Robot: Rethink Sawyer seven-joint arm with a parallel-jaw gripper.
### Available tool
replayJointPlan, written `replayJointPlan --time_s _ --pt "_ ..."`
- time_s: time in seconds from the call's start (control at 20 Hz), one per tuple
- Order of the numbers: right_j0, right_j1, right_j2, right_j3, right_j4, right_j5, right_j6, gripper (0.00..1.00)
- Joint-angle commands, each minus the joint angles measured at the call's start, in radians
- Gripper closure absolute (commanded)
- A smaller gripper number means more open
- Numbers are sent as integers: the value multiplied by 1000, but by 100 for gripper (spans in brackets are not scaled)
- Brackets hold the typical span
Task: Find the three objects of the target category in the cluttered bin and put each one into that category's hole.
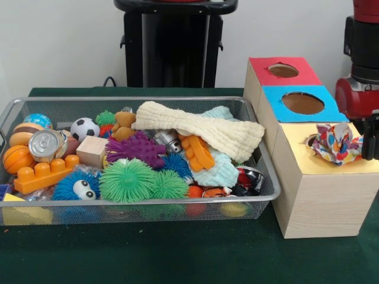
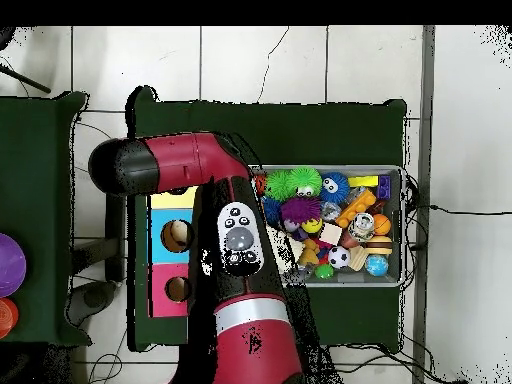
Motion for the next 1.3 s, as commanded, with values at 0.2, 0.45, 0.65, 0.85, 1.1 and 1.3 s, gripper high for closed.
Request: replayJointPlan --time_s 0.2,0.45,0.65,0.85,1.1,1.3 --pt "-42 30 53 73 -22 -25 17 100" --pt "-42 27 52 80 -31 -45 18 100" --pt "-34 3 38 120 -40 -67 36 100" --pt "-41 6 38 149 -48 -108 42 100" --pt "-41 10 29 176 -51 -145 55 100" --pt "-40 11 25 182 -46 -150 55 100"
